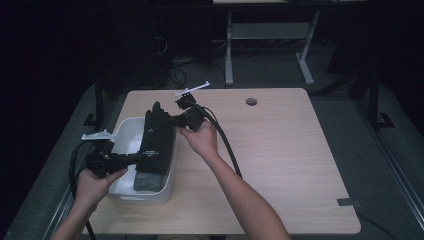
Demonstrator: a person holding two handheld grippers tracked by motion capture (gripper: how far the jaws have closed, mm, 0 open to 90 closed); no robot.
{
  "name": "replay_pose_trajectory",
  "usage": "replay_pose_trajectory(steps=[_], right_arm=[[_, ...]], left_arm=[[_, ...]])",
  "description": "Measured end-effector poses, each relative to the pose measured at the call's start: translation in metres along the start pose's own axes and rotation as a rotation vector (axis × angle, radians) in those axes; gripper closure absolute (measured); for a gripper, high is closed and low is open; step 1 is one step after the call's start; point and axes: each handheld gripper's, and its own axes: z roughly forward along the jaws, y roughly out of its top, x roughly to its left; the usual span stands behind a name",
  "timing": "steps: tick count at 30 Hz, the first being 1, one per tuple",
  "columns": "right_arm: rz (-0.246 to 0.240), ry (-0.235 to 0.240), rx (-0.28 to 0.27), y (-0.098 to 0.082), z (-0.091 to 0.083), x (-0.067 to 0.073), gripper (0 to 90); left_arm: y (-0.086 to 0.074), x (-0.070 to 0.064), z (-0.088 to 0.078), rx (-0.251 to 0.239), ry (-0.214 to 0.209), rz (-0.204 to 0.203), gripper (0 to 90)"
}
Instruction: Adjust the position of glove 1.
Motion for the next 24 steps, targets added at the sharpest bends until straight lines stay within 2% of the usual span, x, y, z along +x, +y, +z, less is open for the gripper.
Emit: replay_pose_trajectory(steps=[7,13,24], right_arm=[[0.006,0.008,0.012,-0.001,0.011,0.002,78.1],[0.008,0.014,0.020,-0.003,0.019,0.003,78.0],[0.008,0.016,0.044,-0.009,0.031,0.003,77.9]], left_arm=[[-0.007,0.006,-0.001,0.005,0.008,-0.019,82.7],[-0.010,0.008,-0.003,0.018,0.020,-0.010,82.7],[-0.017,0.014,0.000,0.048,0.025,-0.023,82.6]])
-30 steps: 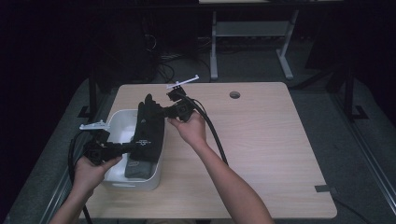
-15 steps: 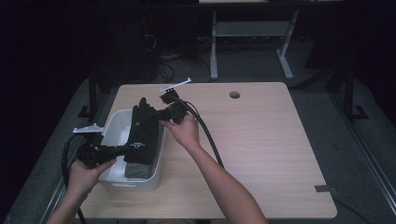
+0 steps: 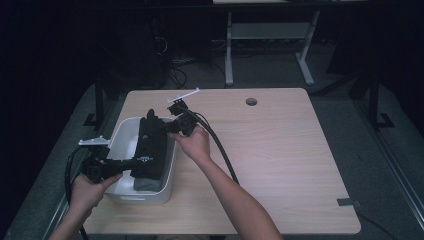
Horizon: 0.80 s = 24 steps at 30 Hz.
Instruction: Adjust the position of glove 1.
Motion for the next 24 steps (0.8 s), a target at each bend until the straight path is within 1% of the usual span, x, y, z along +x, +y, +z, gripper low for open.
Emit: replay_pose_trajectory(steps=[7,10,16,17,19,20,21,23,24], right_arm=[[0.007,-0.001,0.021,-0.007,0.008,-0.004,77.4],[0.012,0.001,0.035,-0.009,0.011,-0.007,77.4],[0.015,0.002,0.049,-0.012,0.017,-0.008,77.2],[0.015,0.002,0.054,-0.012,0.018,-0.008,76.9],[0.013,-0.004,0.062,-0.013,0.019,-0.009,76.0],[0.018,-0.005,0.062,-0.013,0.020,-0.010,75.1],[0.017,-0.010,0.068,-0.013,0.020,-0.011,73.0],[0.029,-0.003,0.068,-0.013,0.020,-0.014,68.7],[0.032,-0.006,0.065,-0.013,0.019,-0.013,67.2]], left_arm=[[-0.003,0.004,0.004,0.020,-0.002,-0.019,82.3],[-0.005,0.005,0.005,0.034,0.003,-0.017,82.1],[-0.006,0.007,0.006,0.038,-0.001,-0.031,81.8],[-0.007,0.007,0.006,0.040,0.000,-0.028,81.5],[-0.007,0.008,0.007,0.035,0.008,-0.030,79.1],[-0.008,0.008,0.007,0.031,0.006,-0.036,78.3],[-0.008,0.010,0.006,0.037,0.006,-0.033,77.4],[-0.008,0.011,0.005,0.026,0.008,-0.042,72.8],[-0.007,0.011,0.005,0.019,0.009,-0.047,72.6]])
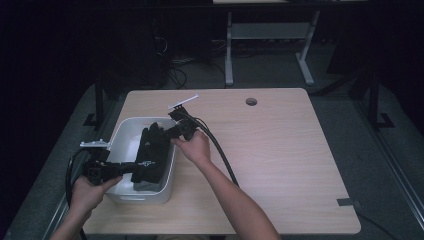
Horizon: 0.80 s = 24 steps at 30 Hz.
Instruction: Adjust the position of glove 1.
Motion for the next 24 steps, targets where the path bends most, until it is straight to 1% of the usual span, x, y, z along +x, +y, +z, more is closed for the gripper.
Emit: replay_pose_trajectory(steps=[2,3,5,8,15,18,24], right_arm=[[-0.011,-0.006,-0.002,0.000,-0.002,0.000,65.6],[-0.012,-0.008,-0.003,0.001,-0.003,0.000,63.9],[-0.008,-0.010,-0.005,0.001,-0.005,0.000,60.9],[-0.011,-0.012,-0.011,0.002,-0.009,-0.001,59.2],[-0.015,-0.013,-0.025,0.003,-0.020,-0.001,57.4],[-0.010,-0.013,-0.033,0.003,-0.025,-0.002,56.9],[-0.016,-0.020,-0.046,0.003,-0.034,-0.004,55.9]], left_arm=[[0.001,0.000,-0.001,-0.003,0.004,0.002,72.1],[0.002,0.000,-0.001,-0.003,0.011,0.007,71.3],[0.003,-0.001,-0.001,-0.010,0.011,0.002,69.4],[0.005,-0.001,-0.003,-0.017,0.018,0.008,68.6],[0.008,-0.003,-0.005,-0.038,0.024,0.009,67.3],[0.010,-0.004,-0.006,-0.047,0.025,0.011,67.1],[0.014,-0.006,-0.008,-0.058,0.021,0.026,66.9]])
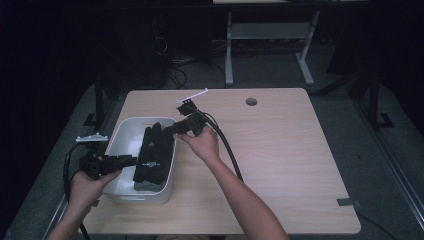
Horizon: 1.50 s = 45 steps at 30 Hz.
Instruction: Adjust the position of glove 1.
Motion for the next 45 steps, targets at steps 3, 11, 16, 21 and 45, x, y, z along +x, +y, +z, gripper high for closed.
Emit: replay_pose_trajectory(steps=[3,11,16,21,45], right_arm=[[0.000,-0.002,-0.011,0.000,-0.005,-0.002,54.9],[0.012,-0.010,-0.034,-0.003,-0.019,-0.008,52.7],[0.016,-0.019,-0.045,-0.004,-0.028,-0.012,51.5],[0.022,-0.030,-0.047,-0.006,-0.034,-0.017,50.1],[0.048,-0.064,-0.087,-0.021,-0.073,-0.036,45.7]], left_arm=[[0.002,-0.002,0.000,-0.001,-0.001,0.001,66.1],[0.007,-0.007,0.001,-0.010,-0.014,0.012,64.1],[0.010,-0.010,0.000,-0.018,-0.014,0.019,63.3],[0.013,-0.014,0.002,-0.022,-0.020,0.024,61.3],[0.029,-0.038,0.013,-0.016,-0.047,0.075,59.0]])
